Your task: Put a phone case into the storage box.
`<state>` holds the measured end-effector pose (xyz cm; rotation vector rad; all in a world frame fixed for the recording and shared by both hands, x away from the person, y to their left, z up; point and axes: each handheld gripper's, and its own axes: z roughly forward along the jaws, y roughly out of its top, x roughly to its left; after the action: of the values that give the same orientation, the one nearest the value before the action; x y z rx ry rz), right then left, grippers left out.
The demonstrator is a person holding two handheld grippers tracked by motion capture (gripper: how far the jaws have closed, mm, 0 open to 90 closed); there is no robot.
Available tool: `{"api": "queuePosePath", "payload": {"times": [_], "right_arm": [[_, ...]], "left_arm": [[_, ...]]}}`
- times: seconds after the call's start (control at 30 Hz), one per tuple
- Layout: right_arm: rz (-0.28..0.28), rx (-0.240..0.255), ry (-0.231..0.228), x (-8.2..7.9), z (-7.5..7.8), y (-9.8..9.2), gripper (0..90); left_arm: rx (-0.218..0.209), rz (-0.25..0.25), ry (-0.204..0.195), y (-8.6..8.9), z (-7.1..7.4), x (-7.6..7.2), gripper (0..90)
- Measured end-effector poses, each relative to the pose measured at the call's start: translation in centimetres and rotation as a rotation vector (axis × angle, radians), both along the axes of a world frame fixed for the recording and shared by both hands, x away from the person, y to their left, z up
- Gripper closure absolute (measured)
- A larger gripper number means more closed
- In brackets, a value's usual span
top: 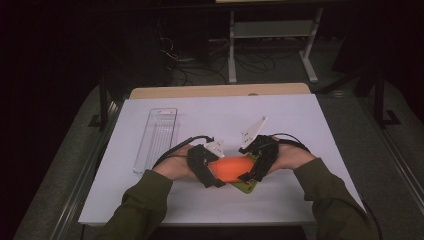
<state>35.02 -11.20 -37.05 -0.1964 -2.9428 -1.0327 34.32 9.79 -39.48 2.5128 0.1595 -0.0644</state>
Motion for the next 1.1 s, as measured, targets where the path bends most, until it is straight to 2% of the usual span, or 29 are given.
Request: {"api": "queuePosePath", "payload": {"times": [0.07, 0.17, 0.23, 0.37, 0.43, 0.47, 0.57, 0.6, 0.7, 0.77, 0.8, 0.87, 1.0, 1.03, 1.07, 1.1], "right_arm": [[-0.046, 0.021, 0.002, 0.0, 0.2, -0.8, 4.4], [-0.113, 0.063, -0.026, 0.1, 0.3, -2.0, 5.2], [-0.175, 0.082, -0.008, -0.1, 0.3, -2.7, 5.4], [-0.265, 0.112, -0.024, 0.0, -0.1, -3.7, 5.3], [-0.333, 0.127, -0.013, -0.3, -0.2, -4.1, 5.4], [-0.373, 0.13, -0.008, -0.4, -0.4, -4.2, 5.5], [-0.426, 0.148, -0.015, -0.6, -0.9, -4.6, 5.9], [-0.45, 0.157, 0.003, -0.8, -1.1, -4.8, 5.8], [-0.506, 0.172, 0.003, -1.2, -1.8, -5.1, 5.7], [-0.55, 0.172, -0.022, -1.6, -2.2, -5.1, 5.5], [-0.566, 0.17, -0.022, -1.8, -2.3, -5.1, 4.9], [-0.603, 0.175, -0.014, -2.1, -2.6, -5.2, 2.5], [-0.665, 0.211, 0.009, -2.5, -2.9, -5.3, 1.9], [-0.673, 0.213, 0.005, -2.6, -3.0, -5.4, 1.9], [-0.681, 0.223, -0.021, -2.7, -3.1, -5.5, 1.9], [-0.688, 0.235, -0.021, -2.8, -3.2, -5.6, 1.9]], "left_arm": [[-0.008, 0.031, 0.006, 0.2, 0.0, 0.1, 15.5], [-0.007, 0.065, 0.014, 0.4, -0.2, 0.2, 15.6], [-0.006, 0.099, 0.022, 0.5, -0.2, 0.3, 15.5], [0.013, 0.157, 0.013, 0.6, -0.3, 0.5, 15.6], [0.023, 0.21, 0.016, 0.8, -0.4, 0.7, 15.5], [0.02, 0.223, 0.008, 0.9, -0.4, 0.8, 15.6], [0.019, 0.277, 0.007, 1.1, -0.5, 1.1, 15.6], [0.005, 0.305, 0.017, 1.1, -0.5, 1.1, 15.5], [0.016, 0.333, 0.008, 1.3, -0.3, 1.2, 15.5], [0.043, 0.332, -0.004, 1.6, -0.2, 1.5, 15.5], [0.004, 0.388, 0.009, 1.4, -0.3, 1.3, 15.5], [0.006, 0.409, 0.011, 1.5, -0.4, 1.4, 15.6], [0.021, 0.42, 0.005, 1.8, -0.2, 1.6, 15.6], [0.017, 0.425, 0.006, 1.8, -0.2, 1.6, 15.6], [0.009, 0.425, 0.007, 1.8, -0.2, 1.7, 15.6], [0.014, 0.426, 0.009, 1.9, -0.2, 1.7, 15.6]]}}
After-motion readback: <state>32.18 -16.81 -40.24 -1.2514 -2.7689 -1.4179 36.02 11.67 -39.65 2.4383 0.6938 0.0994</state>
